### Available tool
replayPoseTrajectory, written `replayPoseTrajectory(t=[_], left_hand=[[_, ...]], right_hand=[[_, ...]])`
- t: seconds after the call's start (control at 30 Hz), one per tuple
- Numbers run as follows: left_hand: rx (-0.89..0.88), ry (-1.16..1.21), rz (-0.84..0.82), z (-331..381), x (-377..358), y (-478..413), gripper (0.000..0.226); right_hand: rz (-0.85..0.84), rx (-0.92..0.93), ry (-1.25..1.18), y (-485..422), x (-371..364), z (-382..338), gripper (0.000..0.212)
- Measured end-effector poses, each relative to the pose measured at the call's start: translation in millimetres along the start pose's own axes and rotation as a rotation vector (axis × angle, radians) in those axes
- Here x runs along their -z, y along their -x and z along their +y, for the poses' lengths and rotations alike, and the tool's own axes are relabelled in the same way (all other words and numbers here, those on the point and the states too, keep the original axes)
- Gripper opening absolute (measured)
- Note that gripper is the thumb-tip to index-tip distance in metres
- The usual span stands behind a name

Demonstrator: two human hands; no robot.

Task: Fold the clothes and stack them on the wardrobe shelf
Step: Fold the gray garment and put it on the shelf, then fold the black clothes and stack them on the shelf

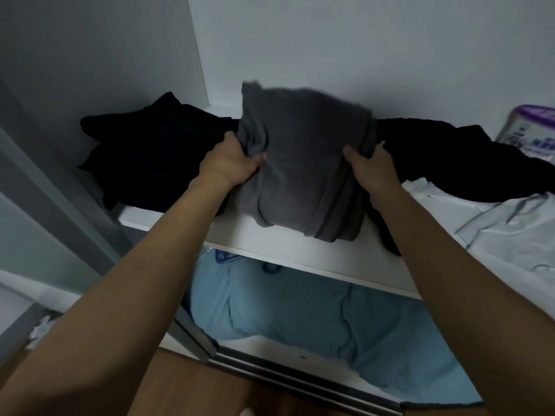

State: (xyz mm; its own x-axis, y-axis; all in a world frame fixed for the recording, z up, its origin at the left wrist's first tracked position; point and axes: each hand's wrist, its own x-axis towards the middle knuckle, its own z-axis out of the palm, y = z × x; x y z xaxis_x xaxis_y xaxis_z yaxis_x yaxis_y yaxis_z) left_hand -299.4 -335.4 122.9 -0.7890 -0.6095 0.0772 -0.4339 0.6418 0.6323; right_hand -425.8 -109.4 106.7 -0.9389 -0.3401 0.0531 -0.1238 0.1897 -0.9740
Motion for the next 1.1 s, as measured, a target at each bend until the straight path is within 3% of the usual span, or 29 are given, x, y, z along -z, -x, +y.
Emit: replayPoseTrajectory(t=[0.07,0.13,0.2,0.3,0.4,0.5,0.63,0.73,0.87,1.0,1.1], left_hand=[[-0.02,-0.299,0.0,-1,-8,-1,0.092],[-0.243,-0.319,0.085,7,-16,0,0.086],[-0.405,-0.297,-0.037,13,-26,0,0.071],[-0.361,-0.386,-0.271,3,-47,10,0.065],[-0.341,-0.341,-0.228,-15,-54,14,0.064],[-0.334,-0.328,-0.229,-15,-57,14,0.063],[-0.349,-0.442,-0.191,7,-55,3,0.055],[-0.362,-0.505,-0.152,29,-59,-6,0.047],[-0.399,-0.349,-0.064,44,-76,-2,0.041],[-0.513,-0.118,-0.103,80,-88,2,0.037],[-0.518,-0.022,-0.25,118,-103,1,0.039]], right_hand=[[-0.029,-0.129,0.129,-4,-2,12,0.066],[0.013,-0.087,0.136,0,-6,20,0.073],[-0.043,-0.015,0.191,4,-14,23,0.064],[-0.158,0.041,0.466,14,-27,30,0.064],[-0.179,0.087,0.535,21,-34,31,0.056],[-0.061,0.106,0.573,26,-35,40,0.055],[-0.044,0.094,0.653,31,-36,41,0.055],[-0.118,0.089,0.595,34,-21,35,0.05],[0.031,0.095,0.471,35,26,24,0.015],[0.235,-0.042,0.352,21,101,21,0.021],[0.318,-0.194,0.226,5,157,27,0.022]])
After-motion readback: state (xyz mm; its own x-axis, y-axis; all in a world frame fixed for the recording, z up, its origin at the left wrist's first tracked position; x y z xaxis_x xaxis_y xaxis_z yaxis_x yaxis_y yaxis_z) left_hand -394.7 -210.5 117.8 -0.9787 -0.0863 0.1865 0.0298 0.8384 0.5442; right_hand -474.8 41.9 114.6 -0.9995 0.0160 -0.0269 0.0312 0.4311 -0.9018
